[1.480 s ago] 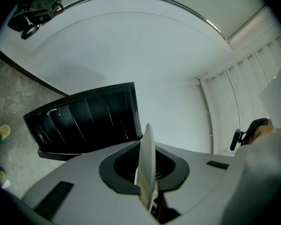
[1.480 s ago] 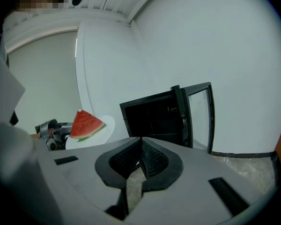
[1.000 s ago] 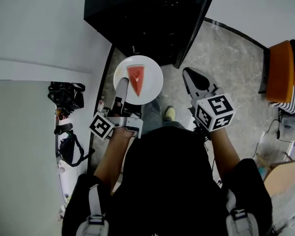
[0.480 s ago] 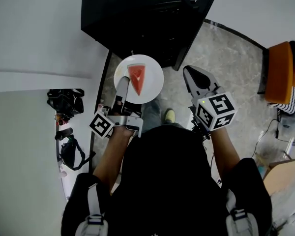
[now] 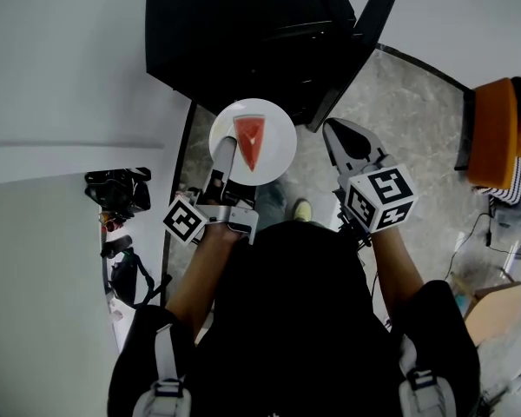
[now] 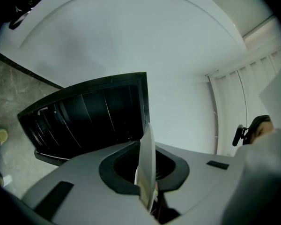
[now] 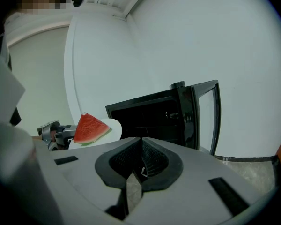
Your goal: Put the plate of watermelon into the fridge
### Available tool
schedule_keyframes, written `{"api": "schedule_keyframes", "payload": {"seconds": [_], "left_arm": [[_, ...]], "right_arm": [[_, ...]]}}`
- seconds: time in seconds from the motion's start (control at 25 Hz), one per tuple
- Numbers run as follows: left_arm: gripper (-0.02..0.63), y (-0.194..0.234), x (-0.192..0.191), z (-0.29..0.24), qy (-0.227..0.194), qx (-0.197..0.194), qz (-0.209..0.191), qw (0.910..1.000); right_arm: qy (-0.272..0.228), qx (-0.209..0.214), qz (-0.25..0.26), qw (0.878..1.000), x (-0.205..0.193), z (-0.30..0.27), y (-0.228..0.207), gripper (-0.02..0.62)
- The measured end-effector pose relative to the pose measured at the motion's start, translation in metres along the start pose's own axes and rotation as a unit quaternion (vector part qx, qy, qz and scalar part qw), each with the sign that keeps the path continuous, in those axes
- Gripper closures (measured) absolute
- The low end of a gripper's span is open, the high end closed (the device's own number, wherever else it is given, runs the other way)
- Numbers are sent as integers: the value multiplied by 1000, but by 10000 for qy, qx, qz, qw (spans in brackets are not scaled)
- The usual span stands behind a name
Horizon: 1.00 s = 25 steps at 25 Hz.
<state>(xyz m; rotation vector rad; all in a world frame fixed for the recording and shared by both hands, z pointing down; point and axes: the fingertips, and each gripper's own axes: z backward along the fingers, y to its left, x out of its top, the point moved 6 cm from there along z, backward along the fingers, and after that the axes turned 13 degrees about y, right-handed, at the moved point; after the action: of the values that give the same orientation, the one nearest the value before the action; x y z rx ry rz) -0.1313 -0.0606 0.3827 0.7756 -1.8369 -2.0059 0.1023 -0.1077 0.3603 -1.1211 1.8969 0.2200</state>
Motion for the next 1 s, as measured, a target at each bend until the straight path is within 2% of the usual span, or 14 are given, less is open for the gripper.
{"api": "schedule_keyframes", "payload": {"seconds": [0.12,0.2,1.0], "left_arm": [[572,23,33,-11,13,85,112,9999],[572,25,41,-14,31,98,133,9999],[572,6,41,-22,295,-166,73,9994]], "right_arm": [[136,21,-27,9999,14,-41,-3,575],[161,10,-29,9999,20,-47,-2,575],[-6,-251,51,9997,33,-23,14,575]]}}
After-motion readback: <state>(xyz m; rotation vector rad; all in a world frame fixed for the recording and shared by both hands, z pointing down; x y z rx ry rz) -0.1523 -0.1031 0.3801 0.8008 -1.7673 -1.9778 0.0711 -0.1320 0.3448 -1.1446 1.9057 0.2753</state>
